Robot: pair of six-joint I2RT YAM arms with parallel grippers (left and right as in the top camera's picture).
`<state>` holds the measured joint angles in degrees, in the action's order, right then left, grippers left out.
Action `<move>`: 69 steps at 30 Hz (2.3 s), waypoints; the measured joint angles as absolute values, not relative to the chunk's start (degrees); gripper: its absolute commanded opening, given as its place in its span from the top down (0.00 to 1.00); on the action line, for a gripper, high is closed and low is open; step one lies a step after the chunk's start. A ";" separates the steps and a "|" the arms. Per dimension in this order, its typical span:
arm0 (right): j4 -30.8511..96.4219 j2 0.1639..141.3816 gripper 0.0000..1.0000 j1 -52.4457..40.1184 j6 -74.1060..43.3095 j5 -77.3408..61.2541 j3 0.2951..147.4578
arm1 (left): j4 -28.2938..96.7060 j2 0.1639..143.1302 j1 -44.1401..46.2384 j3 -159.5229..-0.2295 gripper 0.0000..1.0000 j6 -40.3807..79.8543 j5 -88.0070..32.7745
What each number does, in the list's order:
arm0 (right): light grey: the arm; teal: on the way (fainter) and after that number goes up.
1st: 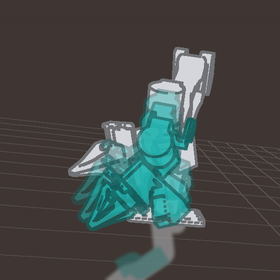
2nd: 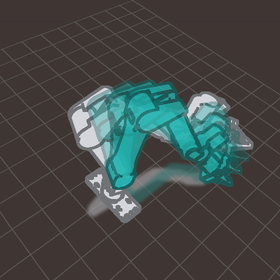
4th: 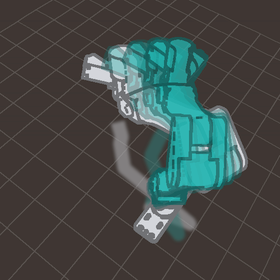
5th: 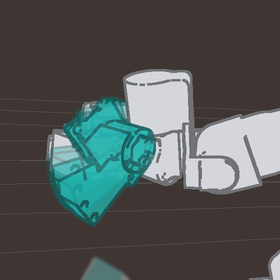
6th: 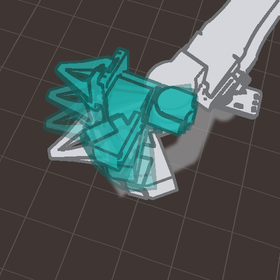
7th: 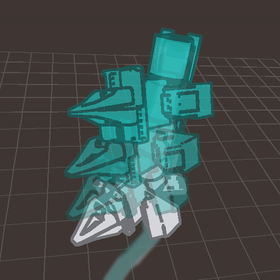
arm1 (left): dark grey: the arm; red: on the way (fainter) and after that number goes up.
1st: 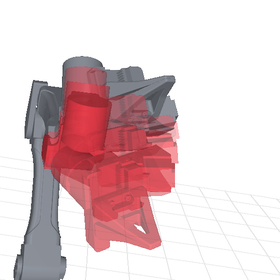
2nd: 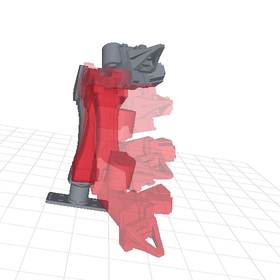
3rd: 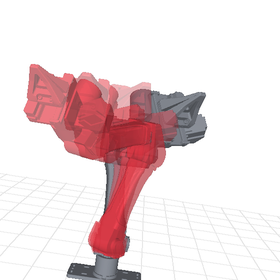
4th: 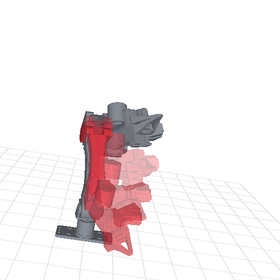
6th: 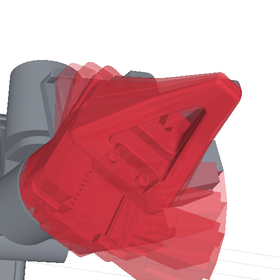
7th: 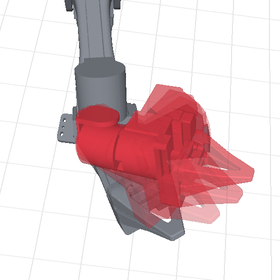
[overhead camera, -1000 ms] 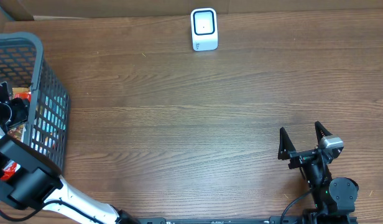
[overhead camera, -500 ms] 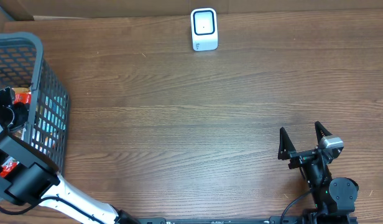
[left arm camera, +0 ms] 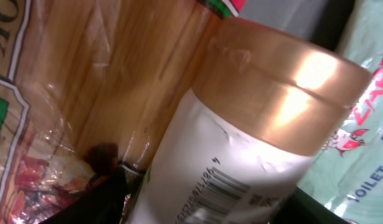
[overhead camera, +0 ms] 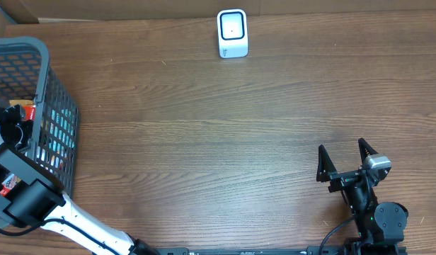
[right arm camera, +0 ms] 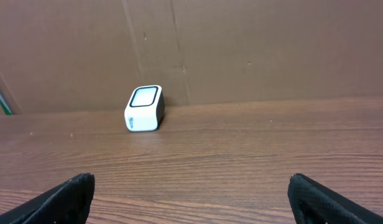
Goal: Scan the item barcode
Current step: 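Reach into the basket and grasp the white gold-capped tube with left gripper, then lift the tube out and lower it onto the table center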
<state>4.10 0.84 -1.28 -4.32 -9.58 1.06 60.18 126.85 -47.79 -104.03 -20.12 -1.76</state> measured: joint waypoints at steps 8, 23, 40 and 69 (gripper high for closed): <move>4.10 0.84 0.00 -1.28 -4.29 -9.56 1.06 | 60.64 128.25 -47.68 -105.36 0.82 -21.39 -2.02; 4.12 0.84 0.00 -1.28 -4.29 -9.54 1.06 | 69.21 131.02 -47.53 -114.93 0.96 -15.92 -2.74; 4.10 0.84 0.00 -1.28 -4.27 -9.56 1.06 | 74.54 116.40 -46.87 -130.41 0.96 -5.32 -8.93; 4.14 0.84 0.00 -1.28 -4.32 -9.58 1.06 | 77.91 91.46 -5.89 -125.60 0.96 -1.34 -20.58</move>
